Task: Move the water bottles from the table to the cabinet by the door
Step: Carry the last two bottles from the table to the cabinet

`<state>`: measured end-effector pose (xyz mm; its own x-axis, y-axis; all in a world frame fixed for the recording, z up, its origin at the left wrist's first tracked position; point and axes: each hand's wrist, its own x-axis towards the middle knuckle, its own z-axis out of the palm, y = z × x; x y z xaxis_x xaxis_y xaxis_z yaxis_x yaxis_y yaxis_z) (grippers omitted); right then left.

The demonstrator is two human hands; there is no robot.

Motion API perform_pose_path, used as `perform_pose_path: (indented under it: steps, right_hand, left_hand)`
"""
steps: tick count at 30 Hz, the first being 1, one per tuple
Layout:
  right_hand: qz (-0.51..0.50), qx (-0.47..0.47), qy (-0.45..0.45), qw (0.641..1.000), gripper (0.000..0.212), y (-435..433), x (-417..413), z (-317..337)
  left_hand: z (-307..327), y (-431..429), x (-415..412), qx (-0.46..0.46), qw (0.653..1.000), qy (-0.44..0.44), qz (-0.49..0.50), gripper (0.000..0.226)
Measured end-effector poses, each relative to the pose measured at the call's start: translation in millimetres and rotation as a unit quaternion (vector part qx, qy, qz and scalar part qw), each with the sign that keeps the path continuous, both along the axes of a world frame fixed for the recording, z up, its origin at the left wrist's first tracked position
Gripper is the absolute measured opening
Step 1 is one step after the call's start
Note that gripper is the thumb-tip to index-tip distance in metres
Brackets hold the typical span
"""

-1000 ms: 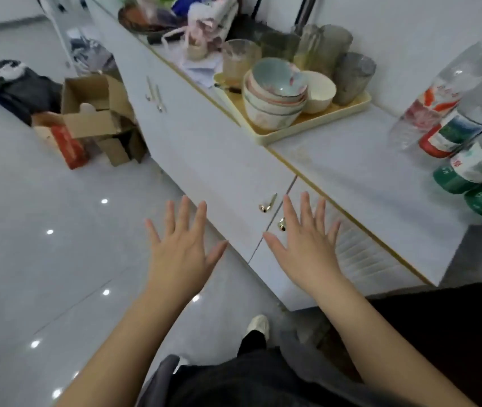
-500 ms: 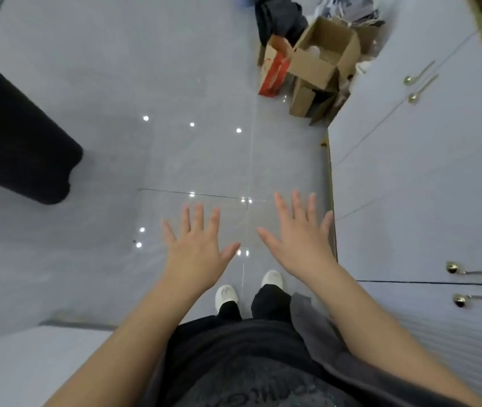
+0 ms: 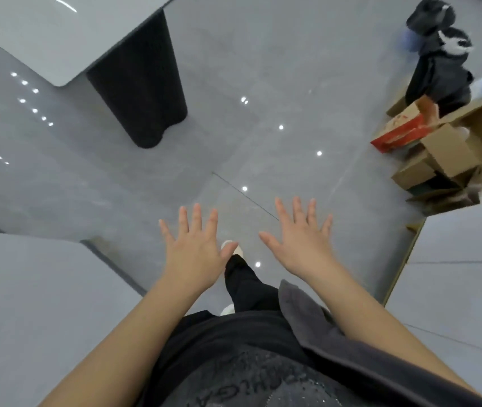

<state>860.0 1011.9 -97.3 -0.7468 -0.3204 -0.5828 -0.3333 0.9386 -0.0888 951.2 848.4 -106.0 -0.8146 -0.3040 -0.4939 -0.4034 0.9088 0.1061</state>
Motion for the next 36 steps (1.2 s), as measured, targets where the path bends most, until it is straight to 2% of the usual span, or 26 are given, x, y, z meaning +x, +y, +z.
perform_pose_path:
  steps: [9, 19, 22, 30, 36]
  right_hand:
    - [0.146, 0.004, -0.005, 0.989, 0.078, -92, -99, 3]
    - [0.261, 0.001, -0.009, 0.965, 0.078, -207, -122, -4]
    - [0.271, 0.008, -0.006, 0.962, 0.078, -249, -125, -9]
    - [0.236, 0.033, -0.029, 0.971, 0.078, -370, -108, -10]
    - [0.213, 0.022, -0.031, 0.976, 0.077, -451, -99, -3]
  left_hand:
    - [2, -63, -49, -0.002, 0.991, 0.004, 0.135, 0.078]
    - [-1, -147, -49, 0.01, 0.967, -0.018, 0.253, 0.078]
    - [-7, -186, -50, 0.018, 0.965, -0.019, 0.259, 0.078]
    - [-15, -321, -48, 0.028, 0.979, -0.037, 0.201, 0.078]
    - [-8, -412, -52, 0.037, 0.982, -0.05, 0.177, 0.079]
